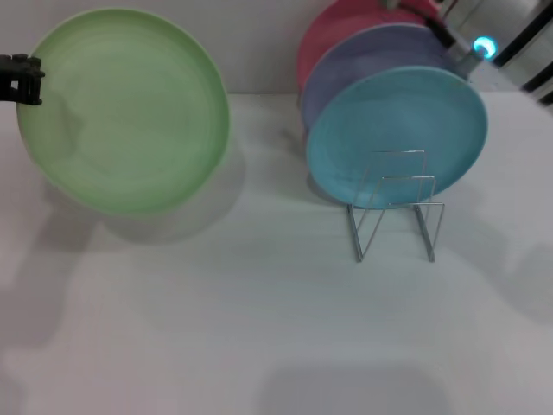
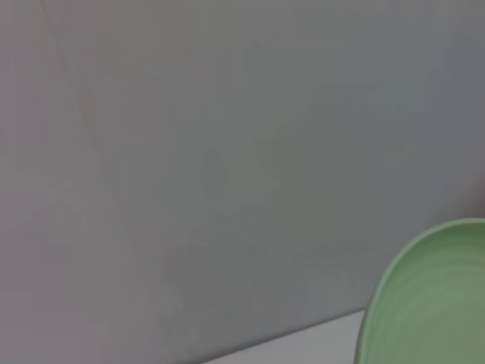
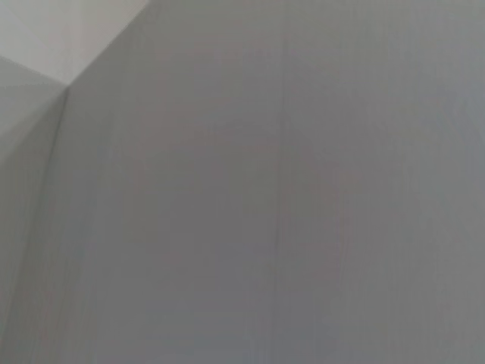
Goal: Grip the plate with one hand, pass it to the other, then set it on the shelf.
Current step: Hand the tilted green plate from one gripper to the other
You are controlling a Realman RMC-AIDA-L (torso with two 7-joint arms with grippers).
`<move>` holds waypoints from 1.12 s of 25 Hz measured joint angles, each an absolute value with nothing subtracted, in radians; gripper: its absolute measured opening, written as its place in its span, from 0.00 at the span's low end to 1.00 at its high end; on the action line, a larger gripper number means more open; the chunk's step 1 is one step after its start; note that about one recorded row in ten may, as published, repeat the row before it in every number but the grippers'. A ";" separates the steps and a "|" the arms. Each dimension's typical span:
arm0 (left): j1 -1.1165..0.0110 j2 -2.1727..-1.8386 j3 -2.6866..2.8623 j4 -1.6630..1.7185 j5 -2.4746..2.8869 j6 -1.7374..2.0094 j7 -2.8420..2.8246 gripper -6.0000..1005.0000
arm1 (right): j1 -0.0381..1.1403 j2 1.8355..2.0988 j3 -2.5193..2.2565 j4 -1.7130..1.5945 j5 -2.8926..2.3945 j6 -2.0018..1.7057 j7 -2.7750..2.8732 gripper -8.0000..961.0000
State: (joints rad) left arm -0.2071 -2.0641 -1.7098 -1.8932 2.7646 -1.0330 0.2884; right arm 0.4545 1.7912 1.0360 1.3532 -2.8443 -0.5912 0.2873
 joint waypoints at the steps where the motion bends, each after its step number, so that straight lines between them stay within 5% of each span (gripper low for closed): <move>1: -0.204 -2.064 -1.710 -1.895 2.764 -1.026 0.288 0.04 | 0.433 1.797 1.070 1.397 -2.907 -0.546 0.319 0.77; 6: -0.196 -2.064 -1.710 -1.892 2.753 -1.002 0.289 0.04 | 0.389 1.785 1.117 1.528 -2.988 -0.336 0.358 0.77; 13: -0.200 -2.063 -1.710 -1.888 2.752 -0.994 0.289 0.04 | 0.373 1.835 1.191 1.576 -2.958 -0.217 0.430 0.77; 15: -0.201 -2.063 -1.711 -1.887 2.752 -0.994 0.289 0.04 | 0.356 1.861 1.202 1.559 -2.952 -0.298 0.432 0.77; 16: -0.202 -2.063 -1.711 -1.885 2.752 -0.992 0.289 0.04 | 0.336 1.894 1.212 1.529 -2.946 -0.412 0.446 0.77; 19: -0.202 -2.063 -1.709 -1.881 2.752 -0.987 0.289 0.04 | 0.329 1.914 1.207 1.471 -2.939 -0.551 0.485 0.77; 25: -0.202 -2.063 -1.708 -1.880 2.752 -0.985 0.289 0.04 | 0.384 1.895 1.158 1.258 -2.931 -0.920 0.526 0.77; 26: -0.202 -2.063 -1.707 -1.879 2.752 -0.984 0.289 0.04 | 0.390 1.929 1.183 1.182 -2.929 -0.985 0.434 0.77; 28: -0.202 -2.063 -1.705 -1.879 2.752 -0.983 0.288 0.04 | 0.394 1.947 1.191 1.151 -2.927 -1.018 0.376 0.77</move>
State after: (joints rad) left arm -0.2025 -2.0631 -1.7046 -1.8788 2.7519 -0.9834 0.2880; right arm 0.3941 1.9467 1.1914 1.1510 -2.9274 -1.0175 0.3760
